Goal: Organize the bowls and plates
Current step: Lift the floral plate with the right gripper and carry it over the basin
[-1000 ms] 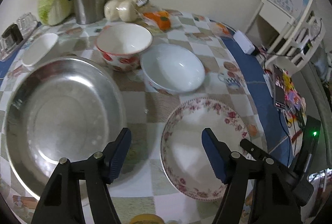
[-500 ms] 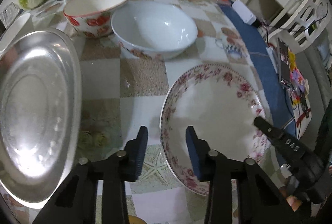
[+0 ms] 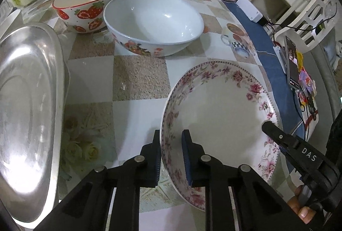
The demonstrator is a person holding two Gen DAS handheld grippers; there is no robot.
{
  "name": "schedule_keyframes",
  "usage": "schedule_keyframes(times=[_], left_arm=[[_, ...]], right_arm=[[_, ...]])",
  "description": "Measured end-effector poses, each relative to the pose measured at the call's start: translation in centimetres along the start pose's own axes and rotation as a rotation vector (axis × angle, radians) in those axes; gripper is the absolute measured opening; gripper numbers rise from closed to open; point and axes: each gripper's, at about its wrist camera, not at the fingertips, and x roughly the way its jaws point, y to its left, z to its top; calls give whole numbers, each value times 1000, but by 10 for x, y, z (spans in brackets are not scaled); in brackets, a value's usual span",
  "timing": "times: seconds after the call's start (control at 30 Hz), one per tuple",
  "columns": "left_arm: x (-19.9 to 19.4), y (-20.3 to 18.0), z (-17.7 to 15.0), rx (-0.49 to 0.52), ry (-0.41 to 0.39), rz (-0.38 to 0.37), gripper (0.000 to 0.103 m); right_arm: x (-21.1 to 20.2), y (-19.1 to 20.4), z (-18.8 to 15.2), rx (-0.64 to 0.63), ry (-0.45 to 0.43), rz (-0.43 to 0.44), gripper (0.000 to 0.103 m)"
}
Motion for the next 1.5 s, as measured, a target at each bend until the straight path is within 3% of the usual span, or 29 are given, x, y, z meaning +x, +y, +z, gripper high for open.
schedule_keyframes(times=[0.53,0.97,1.5], left_arm=[[-25,7,8,-6,-57,-57,19],[-56,0,9,23,-121,-112,19],[-102,30,19,24,-224,-133,19]], right_arm=[[-20,12,1,-28,-37,58,15],[-48,20,3,-49,-129,66,15],[-74,69,-8,-126,-195,98,15]])
